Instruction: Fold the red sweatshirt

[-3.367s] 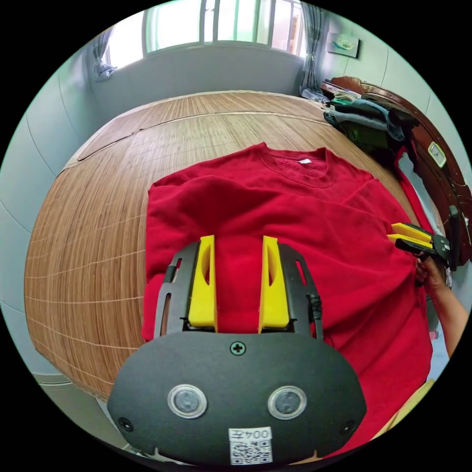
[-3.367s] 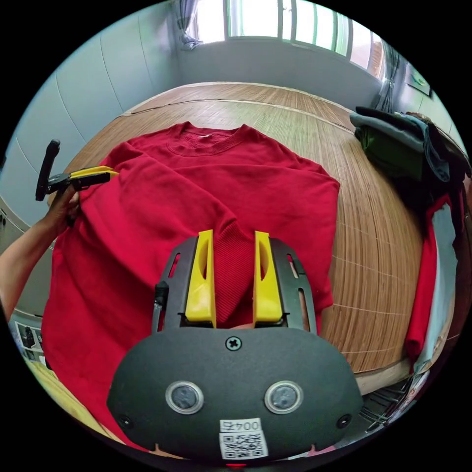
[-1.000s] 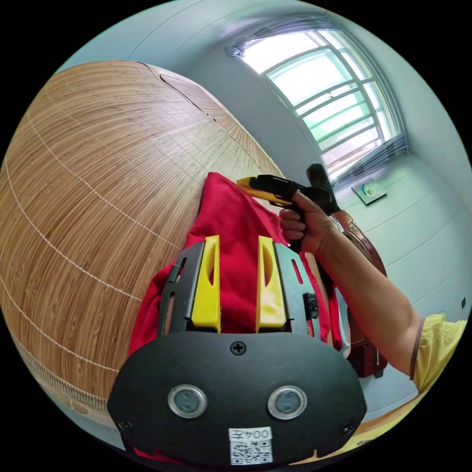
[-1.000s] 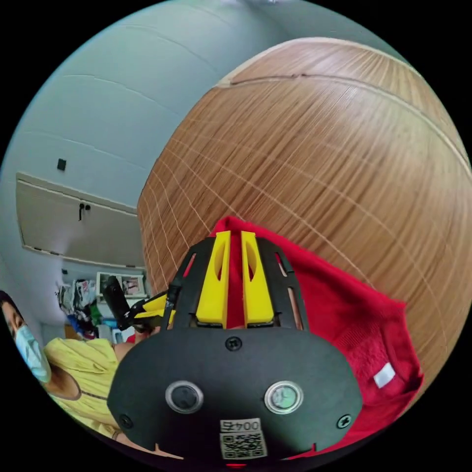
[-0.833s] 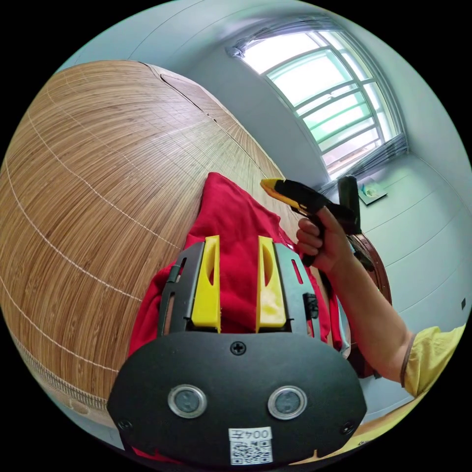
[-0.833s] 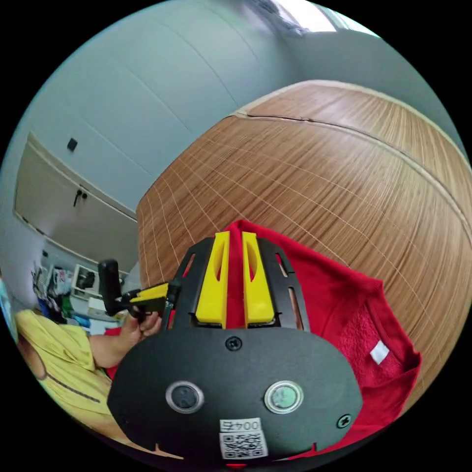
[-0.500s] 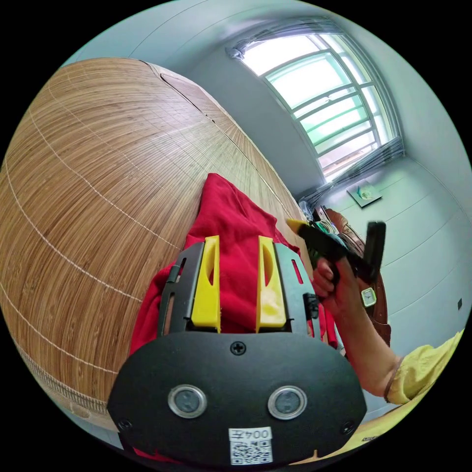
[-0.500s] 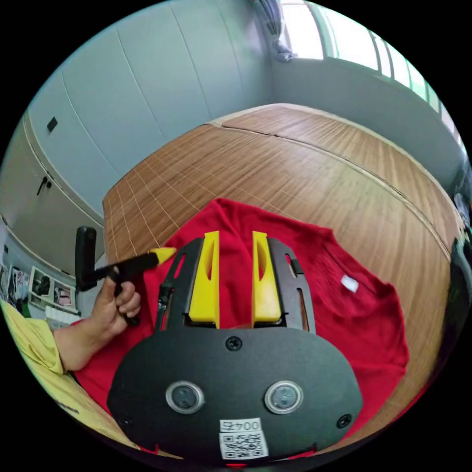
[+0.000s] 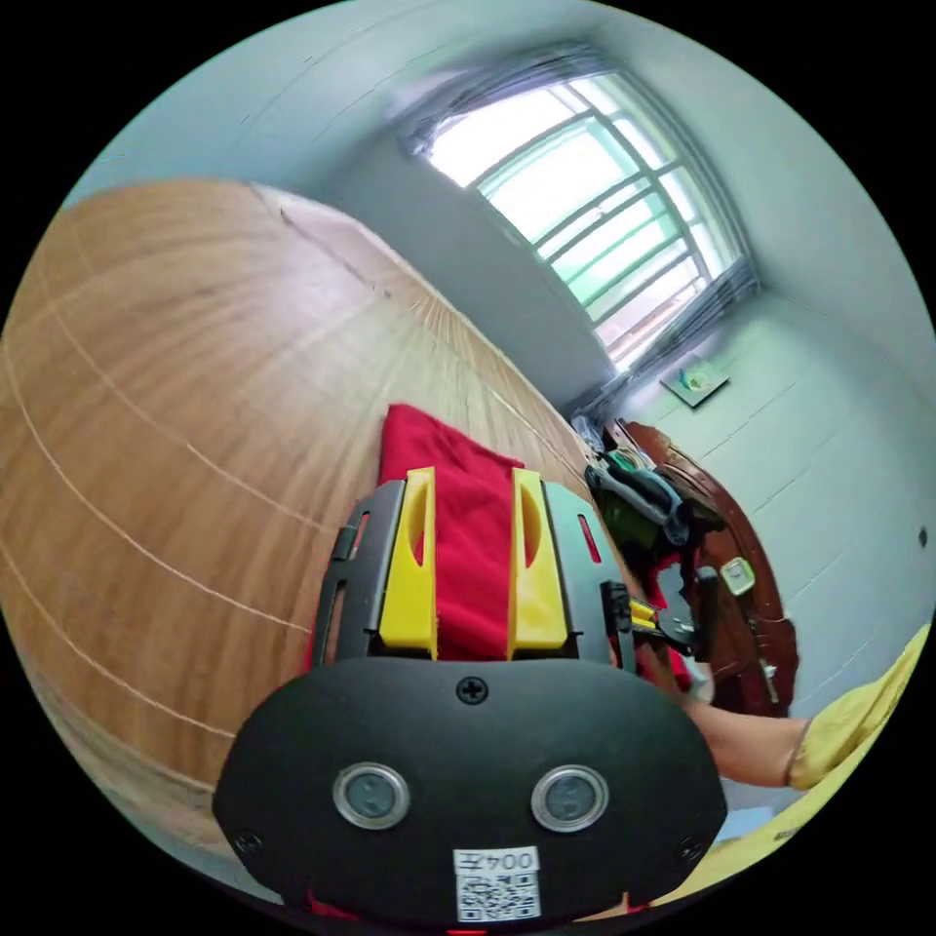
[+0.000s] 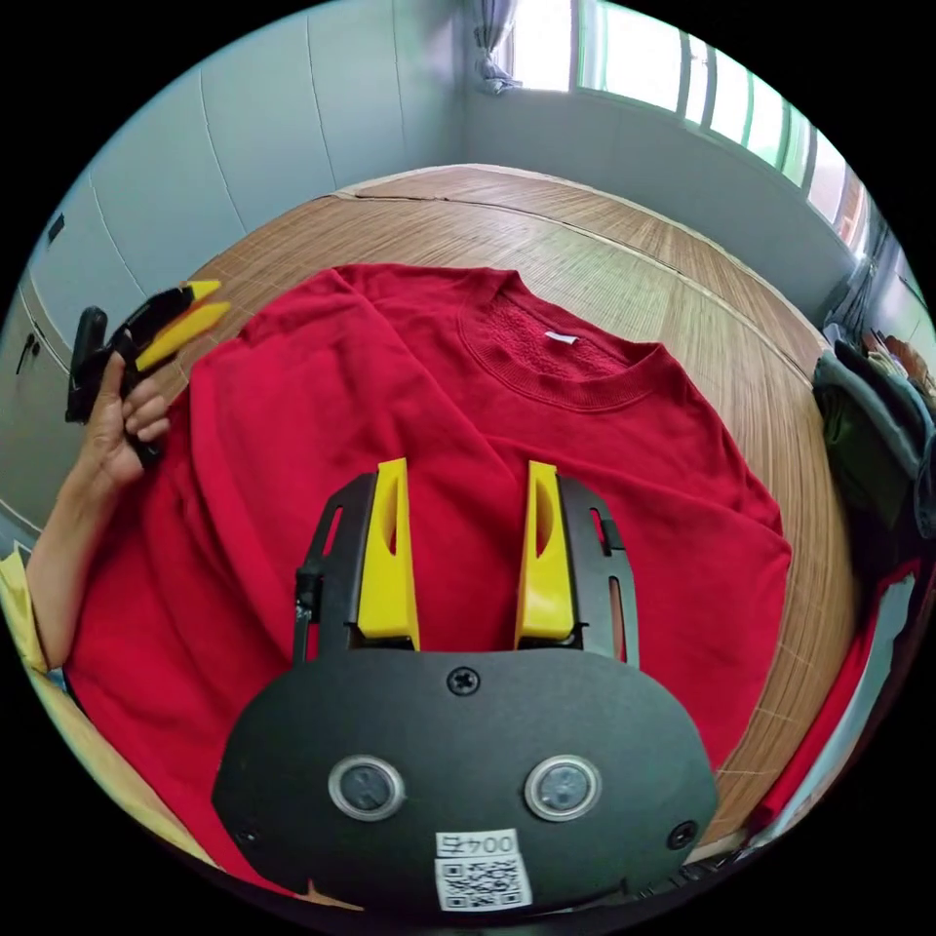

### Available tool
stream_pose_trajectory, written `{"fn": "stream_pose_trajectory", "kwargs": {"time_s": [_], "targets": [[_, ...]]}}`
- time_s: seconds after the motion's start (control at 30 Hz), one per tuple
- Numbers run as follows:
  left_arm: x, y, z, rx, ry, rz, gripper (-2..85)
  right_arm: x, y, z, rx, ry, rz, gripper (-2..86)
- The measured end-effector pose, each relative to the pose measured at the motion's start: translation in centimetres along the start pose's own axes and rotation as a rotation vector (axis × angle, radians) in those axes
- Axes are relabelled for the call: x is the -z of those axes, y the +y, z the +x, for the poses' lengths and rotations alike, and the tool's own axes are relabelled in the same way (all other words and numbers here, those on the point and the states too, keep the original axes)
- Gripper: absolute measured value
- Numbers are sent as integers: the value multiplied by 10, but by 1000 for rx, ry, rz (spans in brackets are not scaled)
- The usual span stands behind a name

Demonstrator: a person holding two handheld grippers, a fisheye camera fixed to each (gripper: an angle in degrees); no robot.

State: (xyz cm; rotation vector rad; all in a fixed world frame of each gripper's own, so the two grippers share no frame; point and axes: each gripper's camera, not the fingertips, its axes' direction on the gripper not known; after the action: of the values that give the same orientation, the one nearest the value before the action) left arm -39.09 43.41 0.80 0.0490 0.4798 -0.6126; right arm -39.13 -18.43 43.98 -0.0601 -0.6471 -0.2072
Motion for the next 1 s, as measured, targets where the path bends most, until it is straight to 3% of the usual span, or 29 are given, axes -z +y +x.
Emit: {"fn": "stream_pose_trajectory", "kwargs": {"time_s": [0.1,0.23,0.37,0.67,1.0], "targets": [[52,-7,6,-90,-141,96,83,5,12,-16,37,37,20,158],[80,2,-7,-108,-211,-44,79,11,27,-24,40,40,35,154],[52,22,13,-258,-294,-279,87,17,41,-34,59,60,46,145],[-21,25,68,-542,-468,-476,104,27,61,-32,39,9,37,143],[-36,16,69,-471,-371,-462,86,36,79,-30,34,-3,38,144]]}}
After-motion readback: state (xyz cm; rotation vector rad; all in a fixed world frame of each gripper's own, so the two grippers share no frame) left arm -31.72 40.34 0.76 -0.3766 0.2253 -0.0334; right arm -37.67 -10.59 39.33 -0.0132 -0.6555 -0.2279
